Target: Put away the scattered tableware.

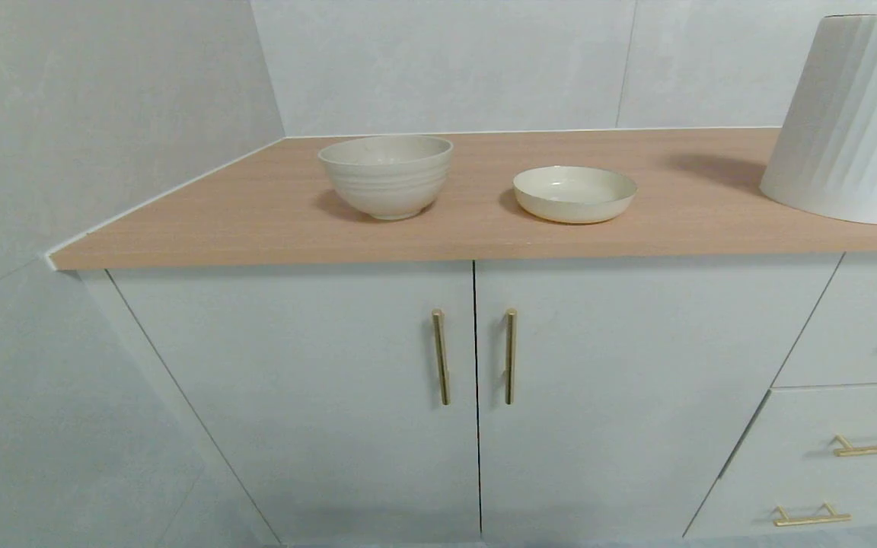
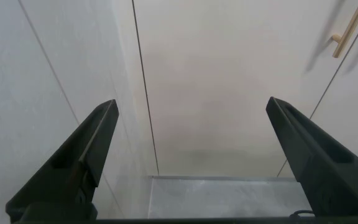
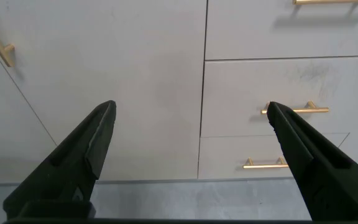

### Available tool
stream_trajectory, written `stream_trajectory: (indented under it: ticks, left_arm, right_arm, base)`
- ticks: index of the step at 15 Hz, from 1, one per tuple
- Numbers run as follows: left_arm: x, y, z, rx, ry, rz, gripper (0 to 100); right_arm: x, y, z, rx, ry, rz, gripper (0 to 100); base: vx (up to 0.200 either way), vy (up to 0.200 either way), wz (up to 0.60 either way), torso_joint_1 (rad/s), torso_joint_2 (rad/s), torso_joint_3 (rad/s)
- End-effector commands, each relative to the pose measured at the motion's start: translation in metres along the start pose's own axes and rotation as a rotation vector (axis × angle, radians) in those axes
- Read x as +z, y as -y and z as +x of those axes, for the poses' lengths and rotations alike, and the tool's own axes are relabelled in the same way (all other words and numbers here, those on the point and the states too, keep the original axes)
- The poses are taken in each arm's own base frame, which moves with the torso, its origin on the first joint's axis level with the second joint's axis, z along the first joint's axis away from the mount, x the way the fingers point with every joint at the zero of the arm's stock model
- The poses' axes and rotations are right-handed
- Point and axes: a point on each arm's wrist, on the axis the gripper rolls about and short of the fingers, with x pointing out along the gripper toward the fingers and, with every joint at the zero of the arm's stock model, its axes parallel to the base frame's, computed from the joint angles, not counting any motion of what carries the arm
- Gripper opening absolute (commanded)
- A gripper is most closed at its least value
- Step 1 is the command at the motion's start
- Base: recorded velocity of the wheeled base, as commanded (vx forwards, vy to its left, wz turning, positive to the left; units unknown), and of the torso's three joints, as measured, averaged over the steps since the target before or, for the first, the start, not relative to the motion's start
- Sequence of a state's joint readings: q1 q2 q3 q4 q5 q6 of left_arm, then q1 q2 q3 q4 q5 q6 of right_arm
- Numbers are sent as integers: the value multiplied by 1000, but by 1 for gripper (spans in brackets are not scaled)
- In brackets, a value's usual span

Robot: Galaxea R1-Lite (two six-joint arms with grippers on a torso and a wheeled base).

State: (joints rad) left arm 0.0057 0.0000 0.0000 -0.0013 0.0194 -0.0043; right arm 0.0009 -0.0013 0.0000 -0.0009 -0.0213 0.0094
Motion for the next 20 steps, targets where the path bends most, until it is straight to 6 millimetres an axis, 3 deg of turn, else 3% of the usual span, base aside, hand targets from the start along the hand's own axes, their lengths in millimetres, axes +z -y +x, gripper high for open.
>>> stream_trajectory:
  ticks: [1,15,17,20]
  left_arm:
    - [0,0,0,1,0,0,100]
    - [0,0,0,1,0,0,100]
    - [0,0,0,1,0,0,100]
    - [0,0,0,1,0,0,100]
  right_arm:
    - [0,0,0,0,-1,0,100]
    - [1,0,0,0,2,-43,100]
    - [53,-1,-8,34,90,-30,100]
    - [86,-5,34,156,-142,-25,100]
  base:
    - [0,0,0,0,0,0]
    - [0,0,0,0,0,0]
    - [0,0,0,0,0,0]
    - [0,0,0,0,0,0]
